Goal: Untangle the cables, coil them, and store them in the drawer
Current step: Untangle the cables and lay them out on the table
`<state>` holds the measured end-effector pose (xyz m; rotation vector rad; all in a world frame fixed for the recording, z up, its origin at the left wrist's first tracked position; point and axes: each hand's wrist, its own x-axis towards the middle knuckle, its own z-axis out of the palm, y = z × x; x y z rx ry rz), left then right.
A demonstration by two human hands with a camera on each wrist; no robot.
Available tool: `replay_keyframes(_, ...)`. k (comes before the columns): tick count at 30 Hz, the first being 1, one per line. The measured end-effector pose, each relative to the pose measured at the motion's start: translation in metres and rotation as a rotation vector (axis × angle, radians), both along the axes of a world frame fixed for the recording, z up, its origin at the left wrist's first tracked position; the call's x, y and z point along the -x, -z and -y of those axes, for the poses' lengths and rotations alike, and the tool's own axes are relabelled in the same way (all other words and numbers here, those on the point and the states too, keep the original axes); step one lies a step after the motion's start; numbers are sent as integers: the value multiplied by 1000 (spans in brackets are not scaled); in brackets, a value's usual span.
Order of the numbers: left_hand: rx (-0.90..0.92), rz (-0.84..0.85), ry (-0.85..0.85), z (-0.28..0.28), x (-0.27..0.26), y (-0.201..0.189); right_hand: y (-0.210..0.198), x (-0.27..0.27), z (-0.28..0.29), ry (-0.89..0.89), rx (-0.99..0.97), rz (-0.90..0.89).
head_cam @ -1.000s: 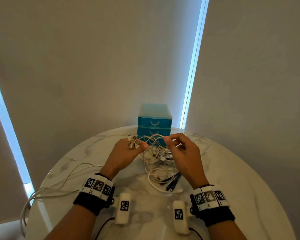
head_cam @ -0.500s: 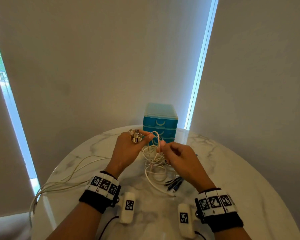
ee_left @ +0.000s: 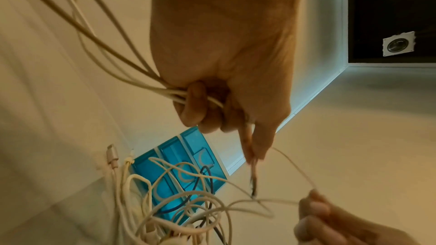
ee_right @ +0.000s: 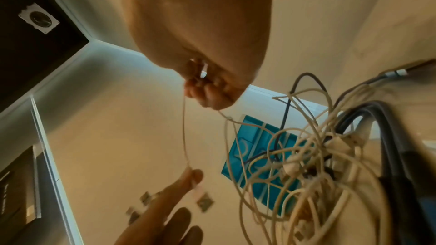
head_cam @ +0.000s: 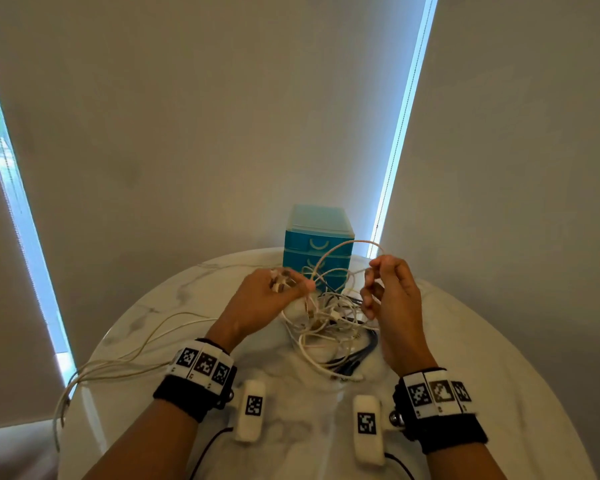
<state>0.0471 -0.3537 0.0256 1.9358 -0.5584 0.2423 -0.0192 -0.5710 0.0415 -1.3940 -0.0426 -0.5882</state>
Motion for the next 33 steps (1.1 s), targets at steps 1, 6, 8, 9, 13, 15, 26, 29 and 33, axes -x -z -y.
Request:
replay_keyframes(1,97,-22,-29,-1,1,-3,2,-2,3,40,8,-69)
replay_keyframes(6,204,-100,-45,-1,9,-11,9,-6,9,222,-60,-151)
replay_keyframes(8,164,-114,1,1,13,-13,4,-2,4,315,146,4)
replay_keyframes(9,133,-128,21,2,14,-12,3,0,0,319,285,61)
replay_keyframes(13,-84,-204,72,3,14,-11,3,9,-14,255,573,237)
replay_keyframes(15,-178,-249,114,3,16,-12,3,7,-15,185,602,265)
replay_keyframes(26,579,-596,109,-6,-1,-6,10,0,-13,-169,582,-257)
replay_keyframes(29,872,-725,234,-2,-2,-8,4,2,-12,-23,324,-202)
replay_keyframes(33,859,-642,239,14,1,-8,-2,8,-23,-45,207,-153)
